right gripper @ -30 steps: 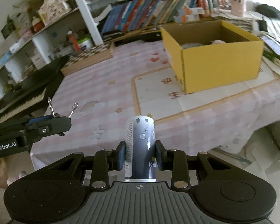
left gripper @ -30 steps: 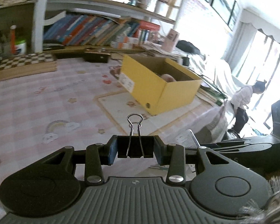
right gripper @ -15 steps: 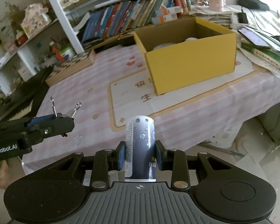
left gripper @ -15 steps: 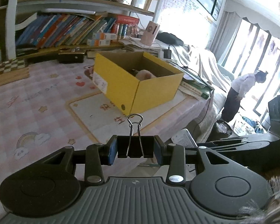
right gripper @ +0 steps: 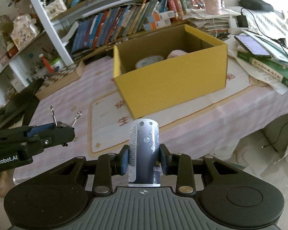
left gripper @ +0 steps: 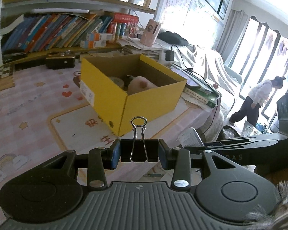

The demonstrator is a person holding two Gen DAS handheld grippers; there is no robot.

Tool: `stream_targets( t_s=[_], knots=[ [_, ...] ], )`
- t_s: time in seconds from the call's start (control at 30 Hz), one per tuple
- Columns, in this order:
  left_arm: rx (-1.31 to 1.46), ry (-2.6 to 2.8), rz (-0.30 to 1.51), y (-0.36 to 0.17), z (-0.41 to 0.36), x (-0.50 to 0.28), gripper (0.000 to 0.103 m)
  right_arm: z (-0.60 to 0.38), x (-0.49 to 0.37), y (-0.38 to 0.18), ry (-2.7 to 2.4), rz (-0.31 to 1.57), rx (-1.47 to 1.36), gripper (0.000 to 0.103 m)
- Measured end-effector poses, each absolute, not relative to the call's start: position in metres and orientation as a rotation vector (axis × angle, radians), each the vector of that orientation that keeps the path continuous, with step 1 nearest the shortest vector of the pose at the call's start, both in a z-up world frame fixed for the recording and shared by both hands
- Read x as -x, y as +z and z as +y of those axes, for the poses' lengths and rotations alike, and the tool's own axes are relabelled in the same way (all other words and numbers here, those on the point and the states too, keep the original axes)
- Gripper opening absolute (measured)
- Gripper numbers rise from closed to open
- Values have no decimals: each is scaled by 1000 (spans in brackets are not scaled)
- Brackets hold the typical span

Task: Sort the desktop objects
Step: 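Lift the binder clip and bottle and carry both toward the yellow box, then lower the binder clip and bottle into the yellow box and open both tools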

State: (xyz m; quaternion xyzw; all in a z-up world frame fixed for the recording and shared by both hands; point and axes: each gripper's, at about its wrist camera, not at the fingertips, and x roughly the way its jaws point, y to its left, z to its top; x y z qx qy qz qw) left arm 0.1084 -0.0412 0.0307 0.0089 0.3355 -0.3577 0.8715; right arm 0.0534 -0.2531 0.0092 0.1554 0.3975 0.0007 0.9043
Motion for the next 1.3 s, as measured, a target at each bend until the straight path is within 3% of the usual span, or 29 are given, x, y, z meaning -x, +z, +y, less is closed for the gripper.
stream_targets(
  t_s=[0.63, 1.0, 1.3],
  knots=[
    [-56, -723, 597, 48, -132, -137, 37, -334, -101, 19, 63, 765, -247, 33],
    [-99, -669, 471, 63, -166, -174, 37, -370, -145, 59, 140, 612, -207, 33],
    [-189, -577, 547, 34, -203, -227, 37, -372, -207, 65, 224, 547, -155, 32]
  ],
)
